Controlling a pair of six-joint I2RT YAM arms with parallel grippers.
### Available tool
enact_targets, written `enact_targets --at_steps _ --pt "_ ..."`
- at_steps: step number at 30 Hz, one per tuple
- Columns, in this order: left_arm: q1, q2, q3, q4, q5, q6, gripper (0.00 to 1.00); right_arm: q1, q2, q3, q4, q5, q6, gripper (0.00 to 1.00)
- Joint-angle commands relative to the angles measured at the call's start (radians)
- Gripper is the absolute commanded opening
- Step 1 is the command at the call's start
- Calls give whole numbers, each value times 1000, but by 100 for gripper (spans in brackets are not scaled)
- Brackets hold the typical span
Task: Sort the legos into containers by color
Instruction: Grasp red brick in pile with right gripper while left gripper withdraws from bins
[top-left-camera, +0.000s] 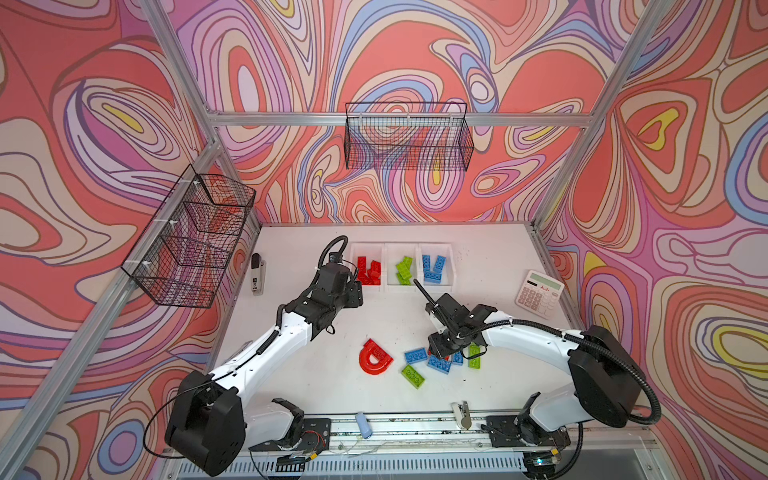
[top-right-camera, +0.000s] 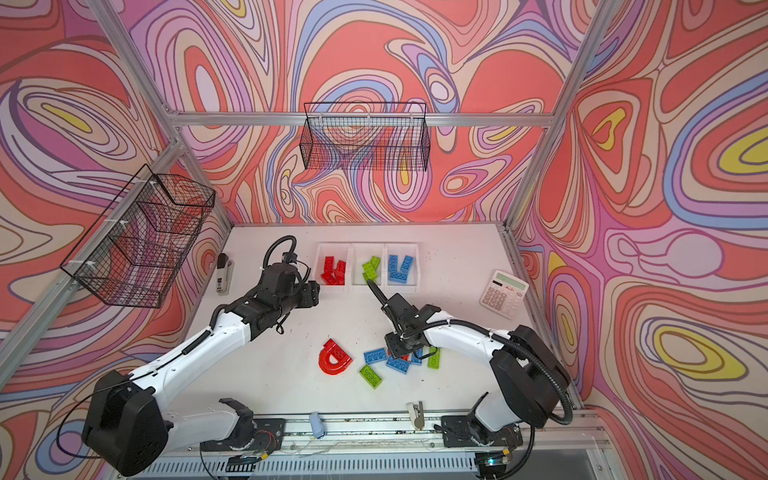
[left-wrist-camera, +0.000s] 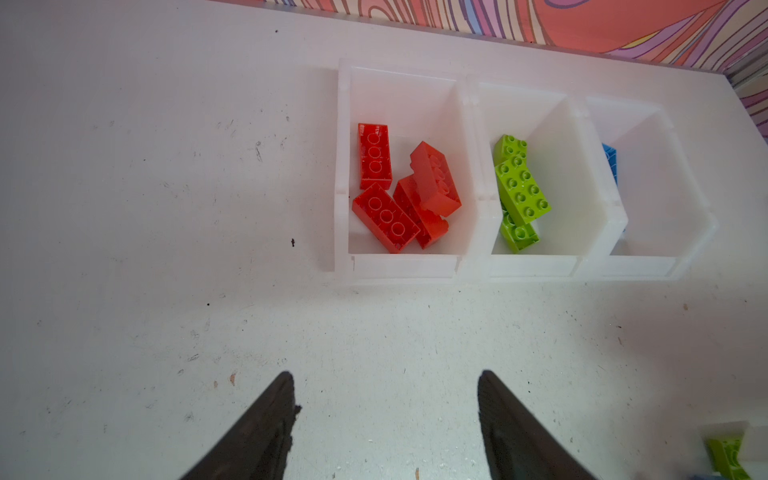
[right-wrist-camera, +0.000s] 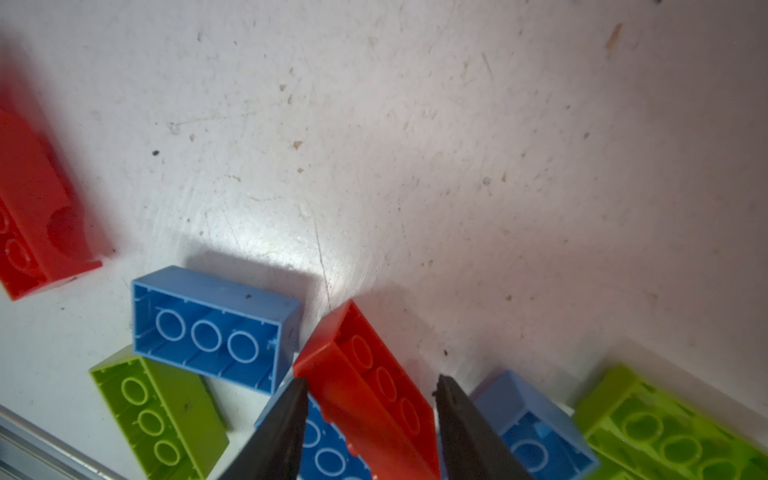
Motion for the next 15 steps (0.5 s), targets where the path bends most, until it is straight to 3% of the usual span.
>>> enact_targets --at_steps 1,15 --pt "1 -11 -14 -13 -1 -15 72 13 15 9 -4 2 -9 52" --pt "1 -18 -26 -12 3 -19 71 16 75 24 -1 121 33 34"
